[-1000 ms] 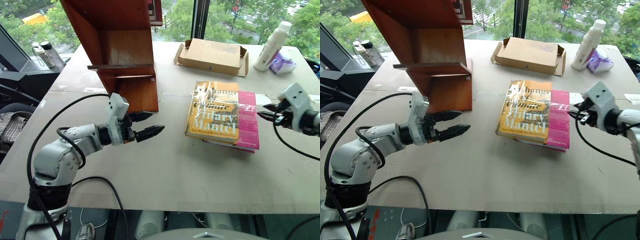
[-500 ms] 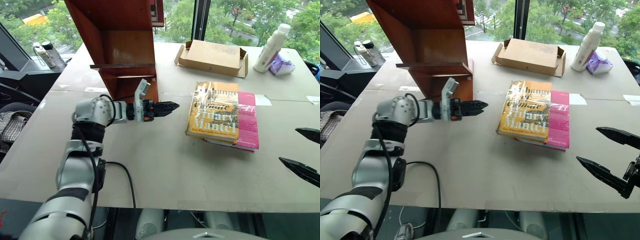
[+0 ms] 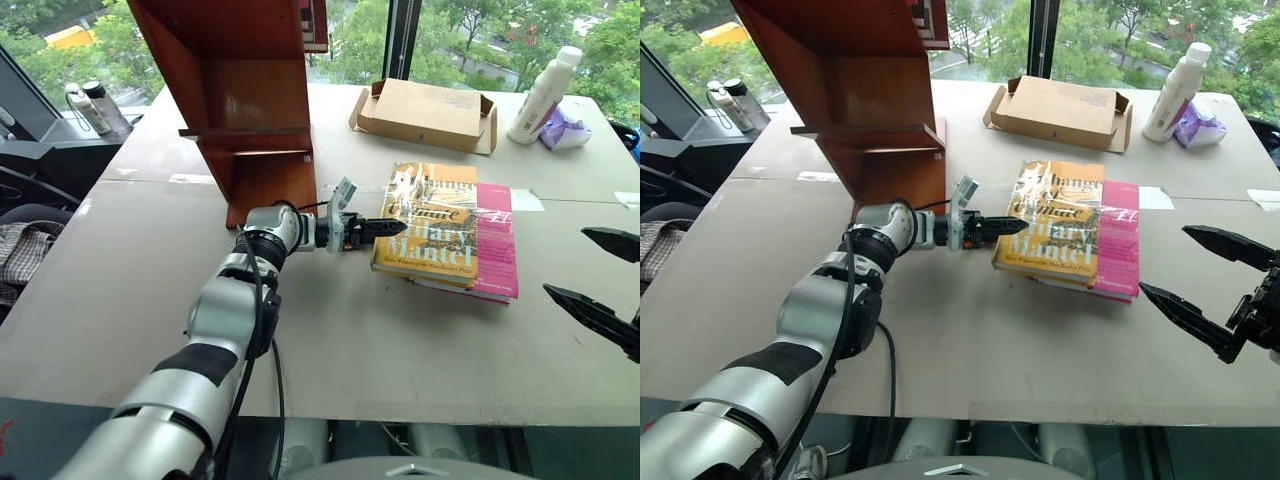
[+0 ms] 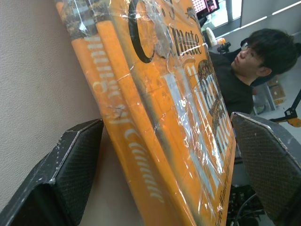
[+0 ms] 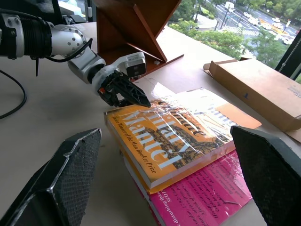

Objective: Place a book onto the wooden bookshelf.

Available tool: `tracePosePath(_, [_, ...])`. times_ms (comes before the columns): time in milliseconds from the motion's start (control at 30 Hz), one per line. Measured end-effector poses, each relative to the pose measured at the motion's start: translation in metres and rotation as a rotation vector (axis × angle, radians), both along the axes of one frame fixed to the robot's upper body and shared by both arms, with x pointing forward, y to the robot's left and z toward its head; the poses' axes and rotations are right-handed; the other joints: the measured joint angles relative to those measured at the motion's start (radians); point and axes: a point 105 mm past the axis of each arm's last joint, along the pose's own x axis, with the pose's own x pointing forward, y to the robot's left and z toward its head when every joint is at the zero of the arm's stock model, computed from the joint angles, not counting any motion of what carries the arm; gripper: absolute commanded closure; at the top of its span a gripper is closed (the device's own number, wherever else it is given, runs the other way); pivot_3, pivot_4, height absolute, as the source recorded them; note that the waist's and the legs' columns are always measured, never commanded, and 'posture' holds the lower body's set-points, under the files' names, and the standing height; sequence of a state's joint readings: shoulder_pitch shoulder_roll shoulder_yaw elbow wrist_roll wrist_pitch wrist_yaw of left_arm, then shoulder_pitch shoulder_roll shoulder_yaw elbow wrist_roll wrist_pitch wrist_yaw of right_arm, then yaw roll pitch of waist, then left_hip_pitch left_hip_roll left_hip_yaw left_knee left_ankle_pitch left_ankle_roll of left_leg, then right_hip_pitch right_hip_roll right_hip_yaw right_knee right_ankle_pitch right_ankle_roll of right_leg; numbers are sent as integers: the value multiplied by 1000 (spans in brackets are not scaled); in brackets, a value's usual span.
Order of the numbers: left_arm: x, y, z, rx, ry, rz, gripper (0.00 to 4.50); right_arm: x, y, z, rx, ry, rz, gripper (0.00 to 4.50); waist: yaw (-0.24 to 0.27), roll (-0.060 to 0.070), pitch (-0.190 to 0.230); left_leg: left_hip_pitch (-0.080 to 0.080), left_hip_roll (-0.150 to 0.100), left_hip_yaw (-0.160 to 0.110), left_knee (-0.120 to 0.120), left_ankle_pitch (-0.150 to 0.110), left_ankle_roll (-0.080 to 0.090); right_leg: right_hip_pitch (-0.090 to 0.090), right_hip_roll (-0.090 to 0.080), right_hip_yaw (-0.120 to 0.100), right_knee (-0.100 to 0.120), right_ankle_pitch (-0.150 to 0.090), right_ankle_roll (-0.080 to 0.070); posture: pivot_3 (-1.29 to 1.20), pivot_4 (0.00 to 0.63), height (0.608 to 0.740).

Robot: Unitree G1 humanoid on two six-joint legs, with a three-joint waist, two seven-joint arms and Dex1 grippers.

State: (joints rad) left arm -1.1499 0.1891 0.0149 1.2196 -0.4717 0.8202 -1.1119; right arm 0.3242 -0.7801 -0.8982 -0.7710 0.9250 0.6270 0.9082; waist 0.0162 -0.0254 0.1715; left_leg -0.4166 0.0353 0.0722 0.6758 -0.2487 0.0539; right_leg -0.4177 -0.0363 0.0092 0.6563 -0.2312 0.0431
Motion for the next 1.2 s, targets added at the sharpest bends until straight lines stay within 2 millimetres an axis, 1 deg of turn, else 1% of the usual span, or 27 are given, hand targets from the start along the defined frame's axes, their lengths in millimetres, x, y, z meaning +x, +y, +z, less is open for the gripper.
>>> tracePosePath(67, [-1, -3, -2, -42, 42, 11, 847, 0, 0, -2, -2, 14, -3, 0, 0, 0, 0, 0, 0, 0, 0, 0, 0, 0, 0, 0, 0, 0, 0, 0, 150, 733])
tracePosePath(133, [-4, -7, -5, -71, 85, 12, 1819, -1, 0, -5, -5, 29, -5, 0, -2, 0, 0, -1, 0, 0, 0, 0, 0, 0, 0, 0, 0, 0, 1, 0, 150, 733])
tracePosePath(167, [-5, -8, -4, -99, 104, 15, 2219, -1, 0, -5, -7, 35, -3, 0, -3, 0, 0, 0, 0, 0, 0, 0, 0, 0, 0, 0, 0, 0, 1, 0, 150, 733])
tracePosePath(267, [-5, -9, -1, -138, 127, 21, 3651, -2, -2, -4, -14, 38, -12, 0, -3, 0, 0, 0, 0, 0, 0, 0, 0, 0, 0, 0, 0, 0, 1, 0, 150, 733])
tracePosePath(300, [-5, -10, -1, -147, 131, 21, 4023, -3, -4, -3, -12, 37, -19, 0, -3, 0, 0, 0, 0, 0, 0, 0, 0, 0, 0, 0, 1, 0, 1, 0, 150, 733])
tracePosePath(333, [-5, -10, 0, -151, 135, 22, 4262, -4, -5, -4, -12, 42, -24, 0, -3, 0, 0, 0, 0, 0, 0, 0, 0, 0, 0, 0, 1, 0, 1, 0, 150, 733])
tracePosePath(433, [-6, -11, 3, -184, 163, 25, 4295, -10, -11, -7, -22, 72, -55, 0, -2, 0, 0, 0, 0, 0, 0, 0, 0, 0, 0, 0, 0, 0, 1, 0, 150, 733])
tracePosePath(533, [-5, -9, 11, -205, 183, 19, 4295, -8, -17, -7, -12, 77, -78, 0, -5, 0, 0, 0, 0, 0, 0, 0, 0, 0, 0, 0, 0, 0, 1, 0, 150, 733])
tracePosePath(633, [-7, -4, 18, -213, 179, -11, 4296, 3, -23, -2, -13, 45, -95, 0, -13, 0, 0, 0, 0, 0, 0, 0, 0, 0, 0, 0, 1, 0, 1, 0, 150, 733])
tracePosePath(667, [-7, -1, 24, -208, 151, -29, 4296, 10, -28, 0, -13, 29, -106, 0, -17, 0, 0, 1, 0, 0, 0, 0, 0, 0, 0, 0, 1, 0, 1, 0, 150, 733])
tracePosePath(700, [-6, 1, 32, -209, 128, -39, 4296, 12, -31, 0, -10, 29, -117, 0, -17, 0, 0, 0, 0, 0, 0, 0, 0, -1, 0, 0, 2, 0, 1, 0, 150, 733])
tracePosePath(733, [-1, 16, 55, -198, 35, -41, 4296, 30, -34, 9, 23, -22, -101, 0, -27, -1, 1, -1, 0, 1, 0, 0, 0, -3, 1, 2, 2, 0, 1, 0, 150, 733])
tracePosePath(767, [0, 22, 72, -193, -26, -46, 4296, 42, -39, 19, 49, -69, -97, 0, -35, 0, 2, -1, 0, 2, 0, 0, 0, -3, 1, 4, 2, 1, 1, 0, 150, 733])
tracePosePath(800, [-1, 24, 83, -196, -69, -56, 4296, 48, -42, 25, 55, -94, -99, 0, -35, 0, 2, -1, 0, 3, 0, 0, 0, -3, 1, 4, 2, 1, 1, 0, 150, 733])
tracePosePath(833, [-3, 31, 100, -189, -148, -64, 4296, 58, -44, 31, 65, -119, -92, 0, -34, 0, 2, 0, 0, 3, 0, 0, 0, -3, 1, 4, 3, 1, 1, 0, 150, 733])
tracePosePath(867, [-7, 35, 112, -184, -206, -71, 4296, 64, -45, 34, 69, -131, -75, 0, -35, 1, 2, 1, 1, 3, 0, 0, 0, -3, 1, 5, 3, 1, 1, 0, 150, 733])
tracePosePath(900, [-16, 39, 122, -164, -272, -85, 4296, 74, -47, 35, 70, -125, -41, 0, -33, 2, 2, 1, 1, 3, -1, 0, 0, -3, 1, 4, 3, 0, 1, 0, 150, 733])
tracePosePath(933, [-20, 39, 125, -159, -293, -94, 4296, 78, -48, 34, 71, -117, -30, 0, -32, 2, 2, 1, 1, 3, -1, 0, 0, -4, 1, 4, 4, 0, 1, 0, 150, 733])
tracePosePath(967, [-27, 42, 124, -119, -337, -98, 4296, 85, -47, 34, 78, -112, 0, 0, -32, 2, 2, 0, 1, 3, -2, 0, -1, -4, 2, 5, 4, 0, 1, 0, 150, 733])
tracePosePath(1033, [-41, 50, 119, 8, -438, -106, 4296, 95, -45, 40, 95, -119, 60, 0, -39, 3, 4, -1, 1, 4, -2, 2, -3, -7, 2, 7, 5, 1, 1, 0, 150, 733])
tracePosePath(1067, [-49, 55, 117, 103, -515, -111, 4296, 102, -45, 47, 107, -133, 85, 0, -43, 3, 4, -1, 1, 4, -2, 3, -5, -7, 2, 8, 5, 1, 1, 0, 150, 733])
tracePosePath(1100, [-54, 57, 118, 154, -578, -118, 4296, 102, -47, 50, 110, -141, 93, 0, -42, 3, 5, -1, 1, 3, -3, 3, -6, -7, 2, 7, 5, 1, 1, 0, 150, 733])
tracePosePath(1167, [-64, 68, 131, 310, -836, -104, 4296, 104, -49, 53, 125, -143, 121, 0, -34, 3, 5, 0, 1, 3, -4, 4, -7, -7, 2, 7, 4, 1, 0, 0, 150, 733])
tracePosePath(1200, [-68, 71, 140, 358, -942, -92, 4296, 104, -50, 52, 133, -139, 131, 0, -31, 3, 5, 0, 1, 3, -4, 4, -7, -7, 2, 7, 4, 1, 0, 0, 150, 733])
